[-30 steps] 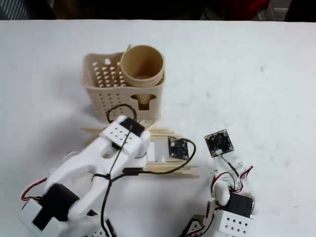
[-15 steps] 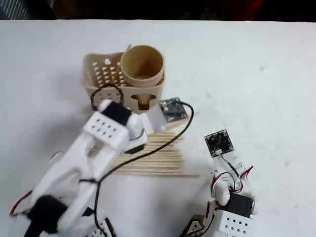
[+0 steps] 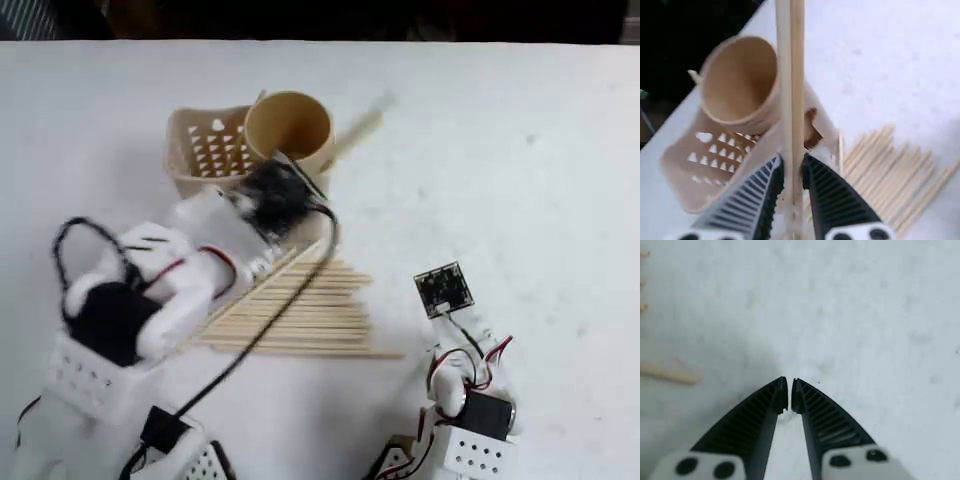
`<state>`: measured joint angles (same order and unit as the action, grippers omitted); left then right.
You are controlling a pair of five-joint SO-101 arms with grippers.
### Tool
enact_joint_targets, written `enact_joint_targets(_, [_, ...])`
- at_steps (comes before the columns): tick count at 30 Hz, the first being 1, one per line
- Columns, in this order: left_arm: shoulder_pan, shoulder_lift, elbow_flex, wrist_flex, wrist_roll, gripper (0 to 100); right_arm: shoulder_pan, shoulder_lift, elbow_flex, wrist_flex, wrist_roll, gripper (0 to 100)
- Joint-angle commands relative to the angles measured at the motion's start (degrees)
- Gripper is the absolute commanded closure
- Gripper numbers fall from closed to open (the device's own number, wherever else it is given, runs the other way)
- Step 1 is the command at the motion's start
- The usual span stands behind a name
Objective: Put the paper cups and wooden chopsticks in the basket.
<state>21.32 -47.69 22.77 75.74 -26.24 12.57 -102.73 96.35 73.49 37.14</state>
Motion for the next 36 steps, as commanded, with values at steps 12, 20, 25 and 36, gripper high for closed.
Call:
enact_joint_targets(12, [-17.19, -1.71, 9.49, -51.52, 14.95, 98, 0.22, -0.57, 0.53, 0.31, 0.44, 96.6])
enact_joint_targets(20, [-21.93, 5.76, 13.27, -60.48, 22.24, 98, 0.22, -0.57, 0.53, 0.31, 0.44, 96.6])
enact_joint_targets(25, [-22.46, 11.03, 11.87, -60.40, 23.74, 98, 0.22, -0.57, 0.53, 0.31, 0.44, 96.6])
enact_joint_targets(36, [-22.46, 11.65, 10.37, -55.91, 23.74, 91, 0.22, -0.57, 0.53, 0.31, 0.44, 96.6])
